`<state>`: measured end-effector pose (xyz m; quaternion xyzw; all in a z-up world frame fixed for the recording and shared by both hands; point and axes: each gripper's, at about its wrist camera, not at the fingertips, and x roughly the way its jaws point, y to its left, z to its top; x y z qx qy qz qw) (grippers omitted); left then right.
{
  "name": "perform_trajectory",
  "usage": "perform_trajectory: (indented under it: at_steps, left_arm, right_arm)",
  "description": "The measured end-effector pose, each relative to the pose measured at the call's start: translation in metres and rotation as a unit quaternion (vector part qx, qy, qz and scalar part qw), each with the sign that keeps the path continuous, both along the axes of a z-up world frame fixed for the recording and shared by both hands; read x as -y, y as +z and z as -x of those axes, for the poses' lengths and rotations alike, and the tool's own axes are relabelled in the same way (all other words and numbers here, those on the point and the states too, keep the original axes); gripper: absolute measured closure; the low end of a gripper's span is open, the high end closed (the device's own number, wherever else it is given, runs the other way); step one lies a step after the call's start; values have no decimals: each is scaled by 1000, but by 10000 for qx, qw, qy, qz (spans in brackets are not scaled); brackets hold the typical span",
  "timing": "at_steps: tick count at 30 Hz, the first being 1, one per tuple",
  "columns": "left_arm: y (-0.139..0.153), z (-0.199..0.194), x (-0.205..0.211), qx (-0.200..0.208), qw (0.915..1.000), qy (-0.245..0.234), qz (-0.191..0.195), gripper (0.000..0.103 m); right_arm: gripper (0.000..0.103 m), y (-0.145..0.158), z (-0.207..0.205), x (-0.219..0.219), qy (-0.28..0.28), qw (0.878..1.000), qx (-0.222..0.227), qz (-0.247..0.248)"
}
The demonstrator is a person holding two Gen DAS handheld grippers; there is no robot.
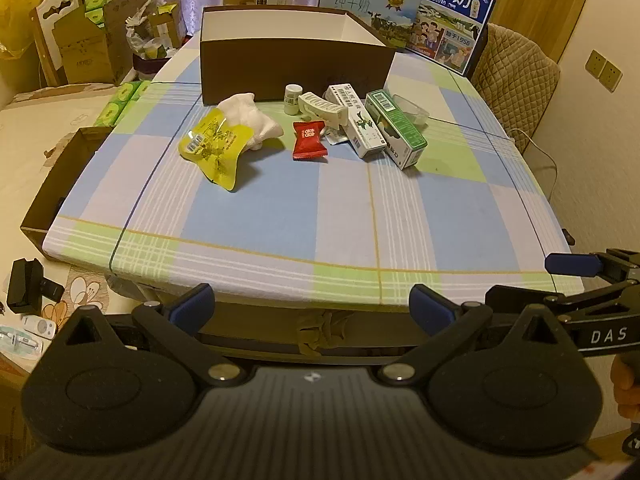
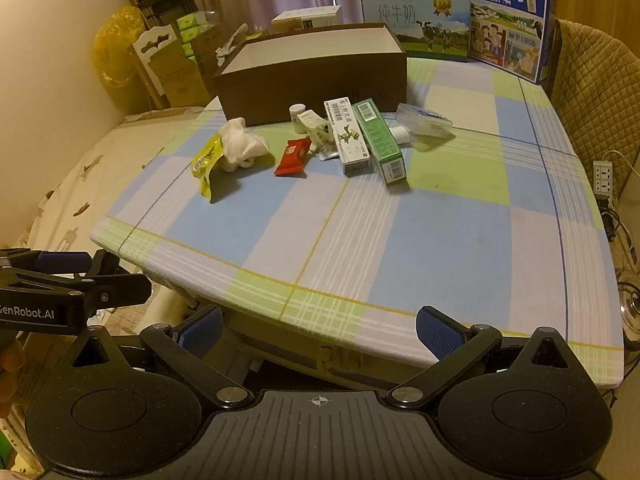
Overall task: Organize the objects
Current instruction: 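Move both tools toward the cluster of items beside the brown box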
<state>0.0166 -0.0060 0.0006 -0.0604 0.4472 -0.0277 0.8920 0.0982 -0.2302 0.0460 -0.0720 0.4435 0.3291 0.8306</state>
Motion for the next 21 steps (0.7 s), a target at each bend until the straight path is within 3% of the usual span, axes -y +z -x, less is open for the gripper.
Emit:
perform_trajectory:
  at_steps: [21]
  left_arm:
    - [-5,-17,-4,-78,10000,49,36,1]
  right_arm:
    - [2,-5,-19,-9,79,9999,-64,65]
